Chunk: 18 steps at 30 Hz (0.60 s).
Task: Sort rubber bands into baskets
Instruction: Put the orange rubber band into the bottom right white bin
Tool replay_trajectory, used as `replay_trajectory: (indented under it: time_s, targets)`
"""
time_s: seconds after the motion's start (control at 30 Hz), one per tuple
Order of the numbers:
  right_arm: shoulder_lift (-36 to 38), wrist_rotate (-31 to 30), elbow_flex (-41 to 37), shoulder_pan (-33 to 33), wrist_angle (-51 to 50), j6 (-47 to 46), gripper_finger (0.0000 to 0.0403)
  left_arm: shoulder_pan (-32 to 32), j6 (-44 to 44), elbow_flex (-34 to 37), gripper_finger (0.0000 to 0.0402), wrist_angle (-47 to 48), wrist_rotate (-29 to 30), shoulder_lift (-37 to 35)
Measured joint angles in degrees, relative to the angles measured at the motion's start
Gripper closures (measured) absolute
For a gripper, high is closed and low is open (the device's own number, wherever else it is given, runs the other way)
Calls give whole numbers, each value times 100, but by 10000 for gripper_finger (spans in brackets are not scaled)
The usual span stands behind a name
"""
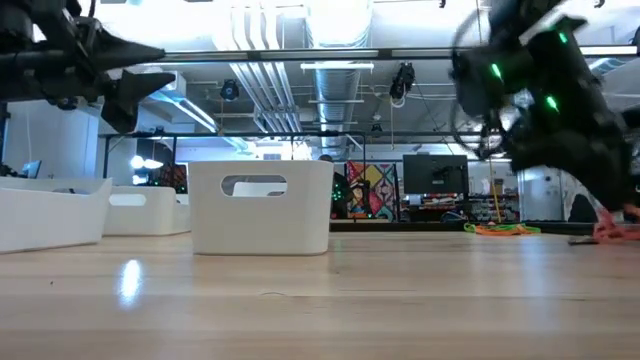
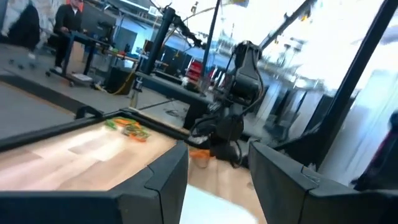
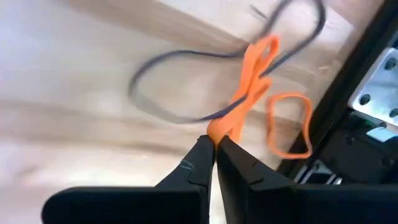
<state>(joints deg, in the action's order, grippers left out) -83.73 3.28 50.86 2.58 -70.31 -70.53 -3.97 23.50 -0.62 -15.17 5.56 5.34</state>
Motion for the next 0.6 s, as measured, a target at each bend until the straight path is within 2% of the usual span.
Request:
replay_trajectory:
  time_s: [0.17,0.23,0.4,0.6]
  targets:
    - [-79,51,1195,213,-106,-30,391,0,124,-216,248,104,-2,5]
    - [-171,266,1632,245,-82,-30,391,0,54,-397,248,378,0,4]
    - [-502,973,2280,251,38,108,391,0,-397,-1128,248,1709,-4,14]
    - [-1113,1553,2755,371,1194,345,391,0,-649,-2250,248,3796,-53,20]
